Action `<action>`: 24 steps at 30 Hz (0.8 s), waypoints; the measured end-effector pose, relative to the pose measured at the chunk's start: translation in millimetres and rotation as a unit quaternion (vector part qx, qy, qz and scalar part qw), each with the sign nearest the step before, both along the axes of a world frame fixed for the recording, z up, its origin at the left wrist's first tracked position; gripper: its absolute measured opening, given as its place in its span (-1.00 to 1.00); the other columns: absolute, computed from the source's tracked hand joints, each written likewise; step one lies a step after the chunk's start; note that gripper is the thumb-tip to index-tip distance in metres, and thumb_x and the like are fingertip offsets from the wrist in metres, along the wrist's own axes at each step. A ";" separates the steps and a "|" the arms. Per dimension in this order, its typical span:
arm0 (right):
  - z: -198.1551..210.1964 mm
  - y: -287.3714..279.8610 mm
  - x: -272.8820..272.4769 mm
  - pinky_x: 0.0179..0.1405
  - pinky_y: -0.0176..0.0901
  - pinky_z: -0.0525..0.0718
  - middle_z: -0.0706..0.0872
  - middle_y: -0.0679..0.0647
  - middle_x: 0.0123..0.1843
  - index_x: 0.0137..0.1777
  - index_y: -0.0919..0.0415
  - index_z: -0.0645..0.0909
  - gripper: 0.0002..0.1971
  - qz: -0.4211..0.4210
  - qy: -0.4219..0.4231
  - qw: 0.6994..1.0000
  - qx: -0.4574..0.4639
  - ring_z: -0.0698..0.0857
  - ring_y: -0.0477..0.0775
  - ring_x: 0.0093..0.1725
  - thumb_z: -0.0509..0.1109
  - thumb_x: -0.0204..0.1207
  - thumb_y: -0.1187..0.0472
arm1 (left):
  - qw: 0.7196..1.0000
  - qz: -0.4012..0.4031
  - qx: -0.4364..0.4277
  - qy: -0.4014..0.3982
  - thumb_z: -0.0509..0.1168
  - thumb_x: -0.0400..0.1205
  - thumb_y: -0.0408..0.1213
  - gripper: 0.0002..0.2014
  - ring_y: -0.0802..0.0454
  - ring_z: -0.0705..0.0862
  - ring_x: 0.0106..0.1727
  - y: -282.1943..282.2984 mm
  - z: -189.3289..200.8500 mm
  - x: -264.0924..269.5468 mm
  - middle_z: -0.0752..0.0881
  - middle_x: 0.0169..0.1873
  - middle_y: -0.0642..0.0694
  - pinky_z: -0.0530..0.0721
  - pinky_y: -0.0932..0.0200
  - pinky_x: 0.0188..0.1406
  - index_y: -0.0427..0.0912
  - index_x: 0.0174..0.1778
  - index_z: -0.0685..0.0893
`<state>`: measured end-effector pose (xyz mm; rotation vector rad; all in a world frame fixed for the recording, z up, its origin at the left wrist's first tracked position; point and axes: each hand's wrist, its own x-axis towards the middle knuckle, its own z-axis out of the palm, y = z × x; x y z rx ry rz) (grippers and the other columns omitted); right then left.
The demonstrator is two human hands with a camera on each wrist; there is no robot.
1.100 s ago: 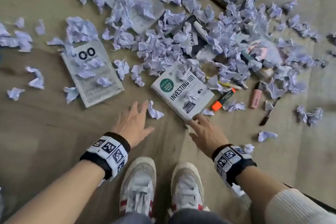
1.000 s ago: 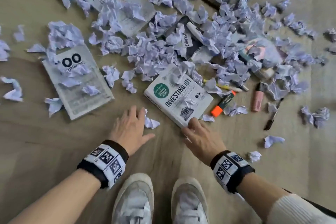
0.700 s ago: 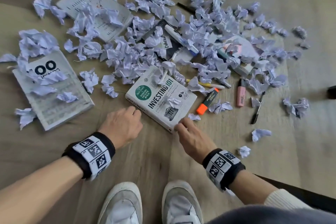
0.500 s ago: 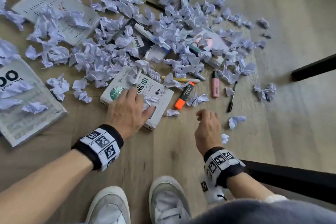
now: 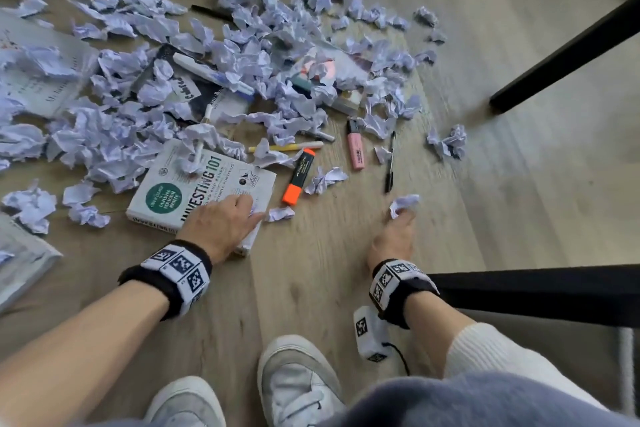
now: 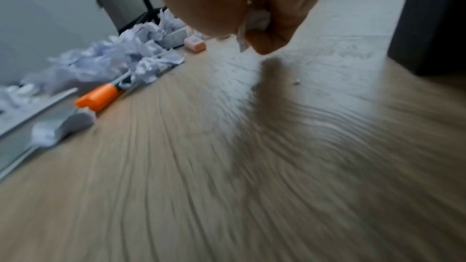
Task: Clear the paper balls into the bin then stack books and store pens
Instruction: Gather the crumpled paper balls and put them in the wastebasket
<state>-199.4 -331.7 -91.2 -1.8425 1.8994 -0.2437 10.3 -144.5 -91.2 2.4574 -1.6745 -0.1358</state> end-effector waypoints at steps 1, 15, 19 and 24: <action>5.0 -7.8 3.7 0.04 0.06 0.52 0.61 0.23 0.25 0.37 0.17 0.32 -0.68 -0.028 -0.032 0.999 -0.002 0.64 0.32 0.10 0.11 0.63 0.32 | 1.000 -0.013 -0.011 0.003 -0.07 0.67 0.14 -0.47 -0.15 0.60 -0.66 -4.5 2.2 -2.8 0.58 -0.54 -0.17 0.48 0.16 -0.76 -0.23 -0.26 0.56; 12.1 -36.8 18.1 -0.08 -0.02 0.44 0.59 0.34 0.13 0.22 0.41 0.53 -0.72 0.179 0.067 0.981 -0.031 0.58 0.30 0.03 0.19 0.65 0.22 | 0.996 -0.007 0.088 0.015 0.25 0.63 -0.36 -0.92 -0.18 0.73 -0.37 -45.1 24.7 -20.7 0.69 -0.27 -0.19 0.53 0.11 -0.51 -0.25 -0.01 0.58; 19.6 -16.6 56.3 -0.27 -0.08 0.48 0.52 0.21 0.05 0.00 0.38 0.56 -0.80 0.314 0.030 0.945 -0.089 0.55 0.21 -0.20 0.30 0.57 0.21 | 0.995 0.071 0.004 0.063 0.30 0.61 -0.19 -0.77 -0.24 0.63 -0.47 -50.9 31.4 1.4 0.61 -0.23 -0.29 0.41 0.09 -0.55 -0.32 -0.02 0.58; 22.3 -13.4 74.4 -0.44 -0.01 0.44 0.55 0.26 0.07 0.05 0.35 0.50 -0.83 0.436 0.061 0.892 -0.101 0.58 0.30 -0.23 0.21 0.60 0.24 | 0.990 0.129 0.020 0.057 0.30 0.62 -0.38 -0.88 -0.15 0.48 -0.49 -59.6 34.8 32.0 0.46 -0.04 -0.31 0.37 0.05 -0.56 -0.30 -0.09 0.47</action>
